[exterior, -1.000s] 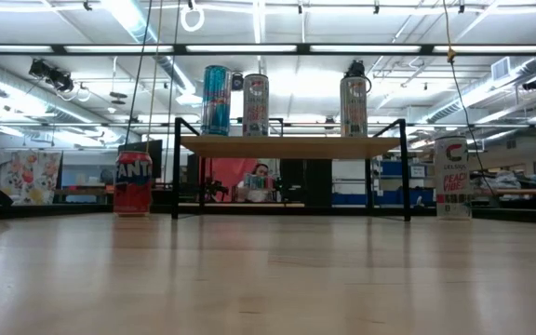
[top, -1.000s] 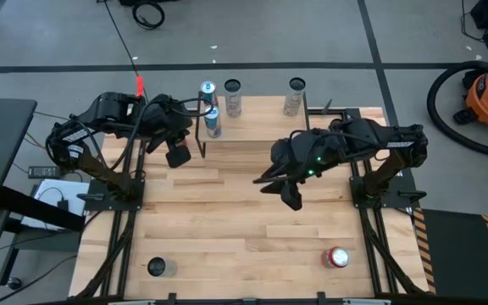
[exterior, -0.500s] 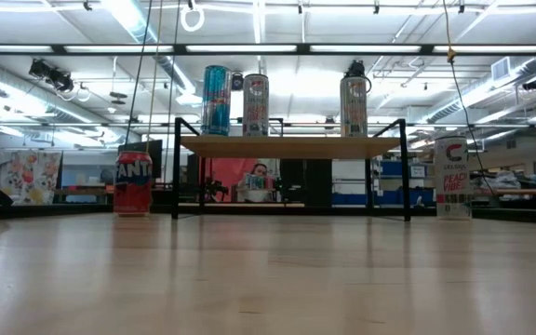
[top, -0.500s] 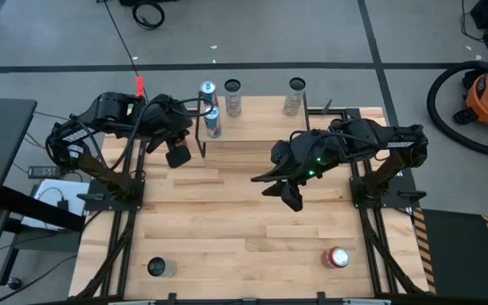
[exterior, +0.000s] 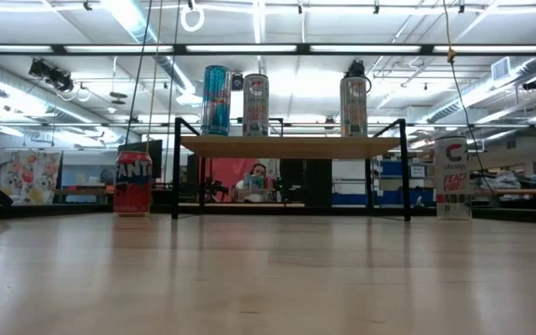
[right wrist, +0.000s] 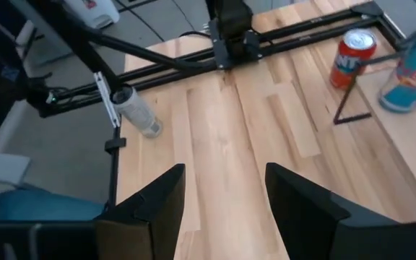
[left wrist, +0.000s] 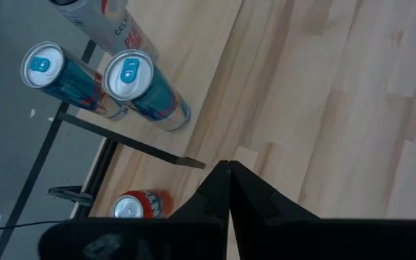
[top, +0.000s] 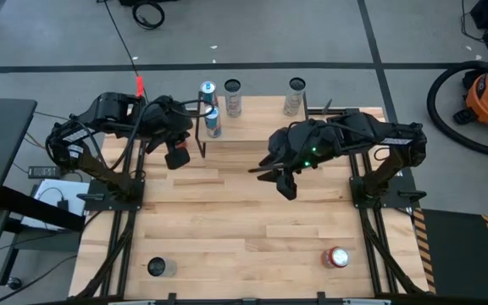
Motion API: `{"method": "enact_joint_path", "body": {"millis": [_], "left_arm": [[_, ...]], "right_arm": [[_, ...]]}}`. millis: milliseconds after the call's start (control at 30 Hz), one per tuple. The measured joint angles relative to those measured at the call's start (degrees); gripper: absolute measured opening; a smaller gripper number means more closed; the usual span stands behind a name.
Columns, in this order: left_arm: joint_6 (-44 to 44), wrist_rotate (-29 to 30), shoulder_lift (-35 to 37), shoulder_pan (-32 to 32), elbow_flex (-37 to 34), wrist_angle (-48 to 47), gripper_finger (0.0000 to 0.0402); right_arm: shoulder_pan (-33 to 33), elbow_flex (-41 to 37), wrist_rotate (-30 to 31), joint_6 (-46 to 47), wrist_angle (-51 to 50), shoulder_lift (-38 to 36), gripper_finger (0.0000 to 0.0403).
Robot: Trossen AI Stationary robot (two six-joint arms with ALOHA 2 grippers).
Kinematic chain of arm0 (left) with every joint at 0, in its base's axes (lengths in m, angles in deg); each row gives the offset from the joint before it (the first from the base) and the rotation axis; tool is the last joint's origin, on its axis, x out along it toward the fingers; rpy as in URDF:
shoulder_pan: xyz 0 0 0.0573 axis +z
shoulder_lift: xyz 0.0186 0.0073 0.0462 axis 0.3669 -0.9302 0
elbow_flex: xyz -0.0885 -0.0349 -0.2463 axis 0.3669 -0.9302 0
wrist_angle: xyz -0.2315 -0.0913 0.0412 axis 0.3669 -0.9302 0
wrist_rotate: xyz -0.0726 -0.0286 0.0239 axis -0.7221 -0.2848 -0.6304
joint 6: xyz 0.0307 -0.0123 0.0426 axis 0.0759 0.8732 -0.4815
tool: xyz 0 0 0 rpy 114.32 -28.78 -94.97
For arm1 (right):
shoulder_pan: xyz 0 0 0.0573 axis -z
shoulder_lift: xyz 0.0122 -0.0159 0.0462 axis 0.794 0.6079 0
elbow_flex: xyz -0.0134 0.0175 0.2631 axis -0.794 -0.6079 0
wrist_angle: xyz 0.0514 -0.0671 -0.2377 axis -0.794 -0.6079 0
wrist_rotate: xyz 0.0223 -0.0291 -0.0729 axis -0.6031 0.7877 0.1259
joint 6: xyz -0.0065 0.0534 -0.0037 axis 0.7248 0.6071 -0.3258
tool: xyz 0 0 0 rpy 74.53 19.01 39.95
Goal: Place canned beverage on shelf
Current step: Put the bottom orange soda can on the shelf
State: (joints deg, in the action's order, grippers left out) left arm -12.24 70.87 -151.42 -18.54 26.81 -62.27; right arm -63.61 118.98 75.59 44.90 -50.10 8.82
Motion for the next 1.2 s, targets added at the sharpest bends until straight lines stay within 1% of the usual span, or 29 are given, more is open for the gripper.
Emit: {"method": "enact_joint_path", "body": {"millis": [67, 167, 300, 400, 500, 600, 700, 867, 1000, 1100, 1200], "left_arm": [[0.0, 0.0, 0.0, 0.0, 0.0, 0.0, 0.0009], [0.0, 0.0, 0.0, 0.0, 0.0, 0.0, 0.0009], [0.0, 0.0, 0.0, 0.0, 0.0, 0.0, 0.0009], [-0.2, 0.0, 0.0, 0.0, 0.0, 0.0, 0.0009], [-0.2, 0.0, 0.0, 0.0, 0.0, 0.0, 0.0009], [-0.2, 0.0, 0.0, 0.0, 0.0, 0.0, 0.0009], [-1.2, 0.0, 0.0, 0.0, 0.0, 0.2, 0.0009], [-1.3, 0.0, 0.0, 0.0, 0.0, 0.4, 0.0009], [-1.3, 0.0, 0.0, 0.0, 0.0, 0.4, 0.0009], [-1.3, 0.0, 0.0, 0.0, 0.0, 0.4, 0.0009], [-1.2, 0.0, 0.0, 0.0, 0.0, 0.4, 0.0009]], "right_arm": [[0.0, 0.0, -0.6, -0.4, 0.1, 0.2, 0.0201], [0.0, 0.0, -4.4, -2.3, 0.1, 0.1, 0.0207], [0.0, 0.0, -8.8, -2.5, -1.2, 0.2, 0.0229], [-0.1, 0.0, -10.9, -2.1, -2.6, 0.2, 0.0260], [-0.1, 0.0, -12.4, -1.0, -4.5, 0.2, 0.0300], [-0.1, 0.0, -12.0, -1.0, -4.1, 0.2, 0.0334], [-0.1, 0.0, -11.9, -1.0, -2.3, 0.2, 0.0353], [-0.1, 0.0, -10.2, -3.5, 0.9, 0.2, 0.0361], [-0.1, 0.0, -9.3, -3.4, 3.7, 0.4, 0.0357], [-0.1, 0.0, -9.3, -1.0, 4.9, 0.6, 0.0355], [0.0, 0.0, -9.0, -2.5, 5.4, 0.6, 0.0355]]}}
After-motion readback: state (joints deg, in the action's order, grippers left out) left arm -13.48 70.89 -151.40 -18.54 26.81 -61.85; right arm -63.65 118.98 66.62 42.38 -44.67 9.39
